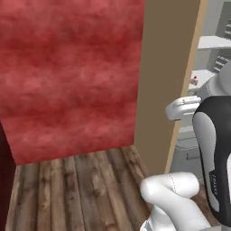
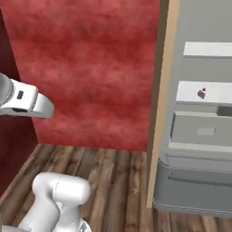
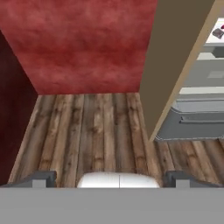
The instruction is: Take the cupcake and cake from the fridge and place them on the empty tray on the dining counter.
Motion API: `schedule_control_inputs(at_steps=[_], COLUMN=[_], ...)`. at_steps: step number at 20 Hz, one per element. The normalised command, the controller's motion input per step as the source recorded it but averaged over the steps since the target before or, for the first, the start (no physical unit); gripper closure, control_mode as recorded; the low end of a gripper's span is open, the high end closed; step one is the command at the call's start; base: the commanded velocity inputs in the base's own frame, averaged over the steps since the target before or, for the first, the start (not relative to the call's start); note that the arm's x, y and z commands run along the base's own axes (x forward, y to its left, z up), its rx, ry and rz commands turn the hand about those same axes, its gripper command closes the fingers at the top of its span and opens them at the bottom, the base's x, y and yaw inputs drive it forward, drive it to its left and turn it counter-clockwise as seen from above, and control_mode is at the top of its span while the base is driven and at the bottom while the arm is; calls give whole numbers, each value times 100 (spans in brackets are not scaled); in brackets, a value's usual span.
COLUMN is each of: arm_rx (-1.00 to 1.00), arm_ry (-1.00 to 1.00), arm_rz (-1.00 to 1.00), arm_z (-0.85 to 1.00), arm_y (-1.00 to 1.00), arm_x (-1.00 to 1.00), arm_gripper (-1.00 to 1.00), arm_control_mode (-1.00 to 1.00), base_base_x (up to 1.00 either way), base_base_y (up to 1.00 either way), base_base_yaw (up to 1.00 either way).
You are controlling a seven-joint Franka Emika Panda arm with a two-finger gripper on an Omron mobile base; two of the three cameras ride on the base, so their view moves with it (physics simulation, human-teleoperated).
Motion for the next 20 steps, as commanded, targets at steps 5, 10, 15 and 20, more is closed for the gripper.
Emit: schedule_control_inputs(at_steps=[5,10,15,20], arm_rx=[0,0,0,0], arm_ry=[0,0,0,0], arm_rz=[0,0,0,0], arm_z=[0,0,0,0], arm_y=[0,0,0,0], arm_x=[0,0,0,0], arm_gripper=[-100,-100,-100,-100], arm_control_mode=[100,100,100,100], base_base_x=[16,26,97,100], base_base_y=[-100,-100,-100,-94], base_base_yaw=[0,8,23,16])
